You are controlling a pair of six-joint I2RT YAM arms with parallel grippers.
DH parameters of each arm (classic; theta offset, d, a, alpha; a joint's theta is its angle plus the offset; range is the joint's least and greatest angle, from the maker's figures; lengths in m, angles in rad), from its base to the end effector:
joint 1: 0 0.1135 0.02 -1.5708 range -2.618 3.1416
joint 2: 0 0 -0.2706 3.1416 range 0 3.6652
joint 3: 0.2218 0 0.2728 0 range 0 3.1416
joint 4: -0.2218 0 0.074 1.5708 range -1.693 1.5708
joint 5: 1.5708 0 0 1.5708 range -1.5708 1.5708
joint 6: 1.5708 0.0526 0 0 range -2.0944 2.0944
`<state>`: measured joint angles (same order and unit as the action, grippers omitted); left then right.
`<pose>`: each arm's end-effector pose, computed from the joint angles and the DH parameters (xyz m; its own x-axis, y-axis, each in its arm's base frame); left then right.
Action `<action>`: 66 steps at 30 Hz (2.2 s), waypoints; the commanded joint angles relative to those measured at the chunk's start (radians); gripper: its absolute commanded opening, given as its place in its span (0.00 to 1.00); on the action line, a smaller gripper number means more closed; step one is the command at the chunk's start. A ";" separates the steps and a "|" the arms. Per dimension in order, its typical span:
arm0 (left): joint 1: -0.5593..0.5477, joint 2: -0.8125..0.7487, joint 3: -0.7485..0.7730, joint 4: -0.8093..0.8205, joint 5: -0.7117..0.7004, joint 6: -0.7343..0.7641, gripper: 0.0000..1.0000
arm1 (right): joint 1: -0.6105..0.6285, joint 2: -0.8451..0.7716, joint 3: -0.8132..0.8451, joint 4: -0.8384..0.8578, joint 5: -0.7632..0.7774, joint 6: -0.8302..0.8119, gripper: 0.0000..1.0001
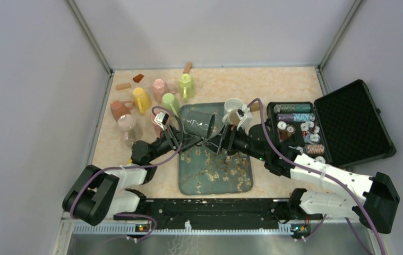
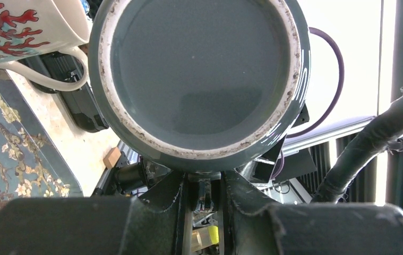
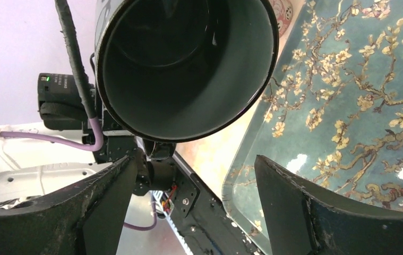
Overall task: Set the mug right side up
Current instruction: Place the cup on the tray.
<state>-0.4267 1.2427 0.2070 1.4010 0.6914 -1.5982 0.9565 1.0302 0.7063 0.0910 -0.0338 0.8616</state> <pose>0.1928 -0.1245 0.2123 -0.8696 -0.4506 -0.2021 0.3015 -0.1603 -0.9399 0.1572 0.2260 0.2885 -0.7208 0.2940 -0.6277 -0.4432 0.5008 0.7435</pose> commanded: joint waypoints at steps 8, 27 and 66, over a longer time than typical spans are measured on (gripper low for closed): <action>0.011 0.095 0.010 0.390 -0.004 -0.116 0.00 | 0.019 0.021 0.039 0.022 0.061 0.009 0.76; 0.011 0.111 0.050 0.389 -0.021 -0.133 0.00 | 0.022 0.117 0.014 0.200 -0.033 0.164 0.63; -0.020 0.139 0.007 0.390 -0.004 -0.105 0.06 | 0.035 0.225 0.012 0.305 0.097 0.245 0.00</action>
<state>-0.4213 1.3815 0.2226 1.4384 0.6373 -1.7432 0.9756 1.2388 0.6785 0.3916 -0.0002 1.1595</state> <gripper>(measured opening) 0.246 0.244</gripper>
